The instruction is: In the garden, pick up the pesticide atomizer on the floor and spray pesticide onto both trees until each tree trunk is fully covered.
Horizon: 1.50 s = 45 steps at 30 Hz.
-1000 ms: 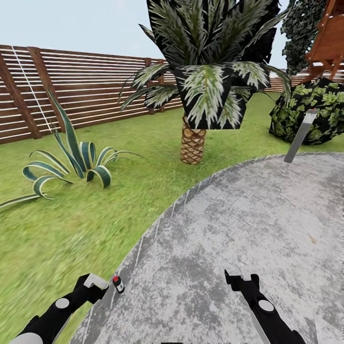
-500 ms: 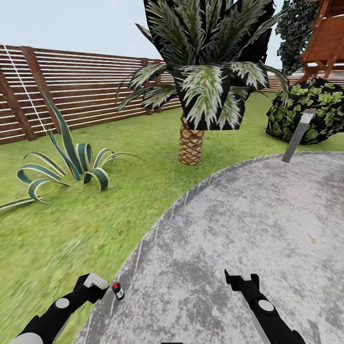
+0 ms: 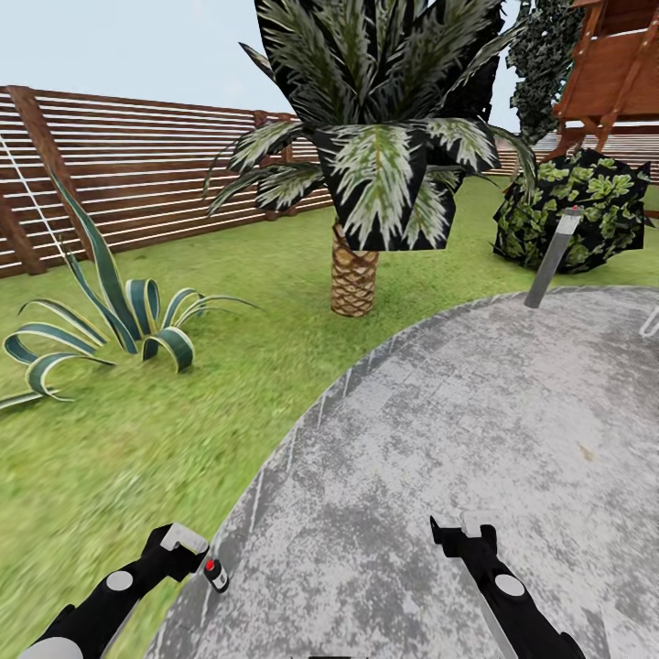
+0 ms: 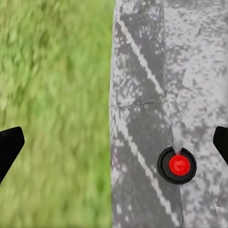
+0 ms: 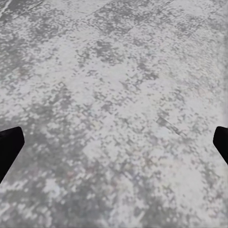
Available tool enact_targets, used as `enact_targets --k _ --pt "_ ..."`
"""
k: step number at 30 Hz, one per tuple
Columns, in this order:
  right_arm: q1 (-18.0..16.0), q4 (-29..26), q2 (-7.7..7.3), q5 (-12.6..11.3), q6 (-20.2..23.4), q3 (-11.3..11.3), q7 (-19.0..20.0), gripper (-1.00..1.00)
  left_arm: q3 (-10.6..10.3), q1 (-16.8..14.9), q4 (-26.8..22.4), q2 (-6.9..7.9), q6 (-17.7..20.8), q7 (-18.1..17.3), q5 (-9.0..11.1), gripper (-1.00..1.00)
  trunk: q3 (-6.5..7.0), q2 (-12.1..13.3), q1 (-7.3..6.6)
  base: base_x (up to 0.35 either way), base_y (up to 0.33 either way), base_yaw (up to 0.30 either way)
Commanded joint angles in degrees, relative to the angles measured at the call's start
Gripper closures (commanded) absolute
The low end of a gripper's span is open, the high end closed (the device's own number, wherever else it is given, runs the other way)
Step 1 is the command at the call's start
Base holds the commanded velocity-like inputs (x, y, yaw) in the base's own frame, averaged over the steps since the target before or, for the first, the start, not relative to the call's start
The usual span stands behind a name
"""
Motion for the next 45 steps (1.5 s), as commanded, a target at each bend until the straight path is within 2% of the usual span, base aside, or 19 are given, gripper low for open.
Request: enact_targets --k 1,14,20,22,25,28,36,45 --pt "0.0 0.0 -0.01 0.1 -0.2 0.0 0.0 -1.0 0.5 0.0 0.0 -0.04 -0.3 -0.4 -0.5 -1.0 -0.04 0.0 -0.01 0.001 0.0 -0.01" --pt "0.0 0.0 -0.01 0.1 -0.2 0.0 0.0 -1.0 0.2 0.0 0.0 -0.2 -0.3 -0.4 -0.6 -1.0 -0.04 0.0 -0.01 0.0 0.0 -0.143" --pt "0.0 0.0 -0.01 0.0 -0.2 -0.3 0.0 -1.0 0.4 0.0 0.3 -0.22 -0.3 -0.1 -0.5 -1.0 -1.4 -0.1 0.14 0.0 0.0 -0.004" --pt "0.0 0.0 -0.01 0.0 -0.2 -0.3 0.0 -1.0 0.6 0.0 0.7 -1.7 -0.4 0.9 0.6 -1.0 -1.85 -0.1 0.19 0.0 0.0 0.0" --pt "0.0 0.0 -0.01 0.0 -0.2 -0.3 0.0 -1.0 0.6 0.0 0.8 -2.25 -0.4 3.1 1.6 -1.0 -2.63 -0.2 0.27 0.0 0.0 0.0" --pt "0.0 0.0 -0.01 0.0 -0.2 -0.3 0.0 -1.0 0.6 0.0 0.8 -2.38 -0.4 4.5 2.2 -1.0 -3.52 -0.2 0.35 0.0 0.0 0.0" --pt "0.0 0.0 -0.01 0.0 -0.2 -0.3 0.0 -1.0 0.4 0.1 0.8 -2.33 -1.6 4.8 4.2 -1.0 -5.96 -0.3 0.56 0.0 0.0 0.0" --pt "0.0 0.0 -0.01 0.1 -0.2 -0.3 0.0 -1.0 0.2 0.1 0.8 -2.33 -1.7 4.8 4.1 -1.0 -7.99 -0.4 0.79 0.0 0.0 0.0"
